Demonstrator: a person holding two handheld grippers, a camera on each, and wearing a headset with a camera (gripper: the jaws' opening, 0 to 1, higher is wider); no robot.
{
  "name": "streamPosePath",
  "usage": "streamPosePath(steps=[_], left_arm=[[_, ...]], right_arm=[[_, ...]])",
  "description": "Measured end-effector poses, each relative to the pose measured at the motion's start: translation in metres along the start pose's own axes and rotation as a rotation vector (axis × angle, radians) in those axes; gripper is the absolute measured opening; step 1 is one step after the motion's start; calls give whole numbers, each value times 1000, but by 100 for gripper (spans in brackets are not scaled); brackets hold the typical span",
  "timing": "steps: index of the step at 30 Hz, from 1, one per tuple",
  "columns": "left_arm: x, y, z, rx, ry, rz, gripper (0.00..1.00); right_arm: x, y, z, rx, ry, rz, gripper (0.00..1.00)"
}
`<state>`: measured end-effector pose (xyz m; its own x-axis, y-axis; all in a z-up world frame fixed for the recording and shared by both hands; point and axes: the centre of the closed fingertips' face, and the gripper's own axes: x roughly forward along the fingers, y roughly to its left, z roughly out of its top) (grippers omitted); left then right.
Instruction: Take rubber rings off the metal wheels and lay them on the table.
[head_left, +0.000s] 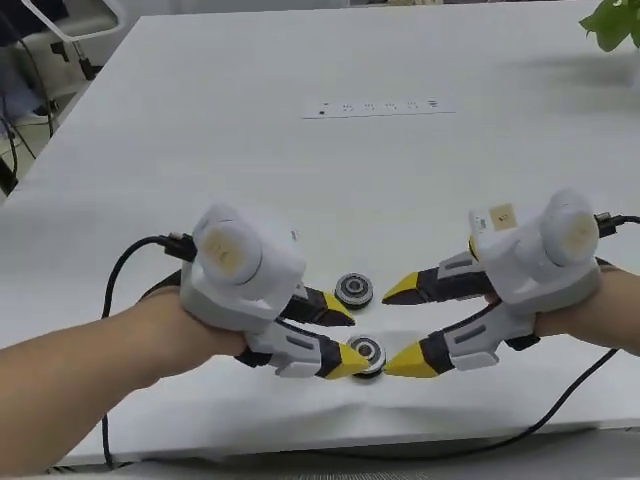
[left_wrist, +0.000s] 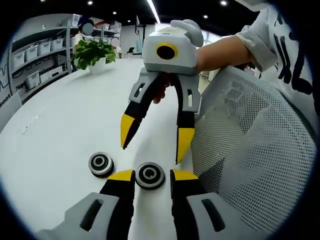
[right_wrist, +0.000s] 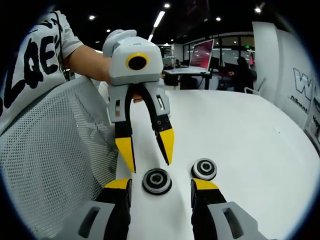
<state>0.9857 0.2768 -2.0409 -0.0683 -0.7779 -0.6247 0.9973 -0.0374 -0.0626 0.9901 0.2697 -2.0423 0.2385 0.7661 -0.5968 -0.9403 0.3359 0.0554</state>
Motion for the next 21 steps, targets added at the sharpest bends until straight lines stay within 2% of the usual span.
streamPosePath(steps=[7, 14, 21], left_arm=[[7, -1, -7, 1, 28, -9, 18], [13, 4, -10, -22, 33, 18, 13], [15, 1, -10, 29, 33, 30, 10]], right_arm=[[7, 7, -7, -2, 18, 22, 46], [8, 7, -13, 4, 31, 20, 46], [11, 6, -15, 10, 32, 14, 45]])
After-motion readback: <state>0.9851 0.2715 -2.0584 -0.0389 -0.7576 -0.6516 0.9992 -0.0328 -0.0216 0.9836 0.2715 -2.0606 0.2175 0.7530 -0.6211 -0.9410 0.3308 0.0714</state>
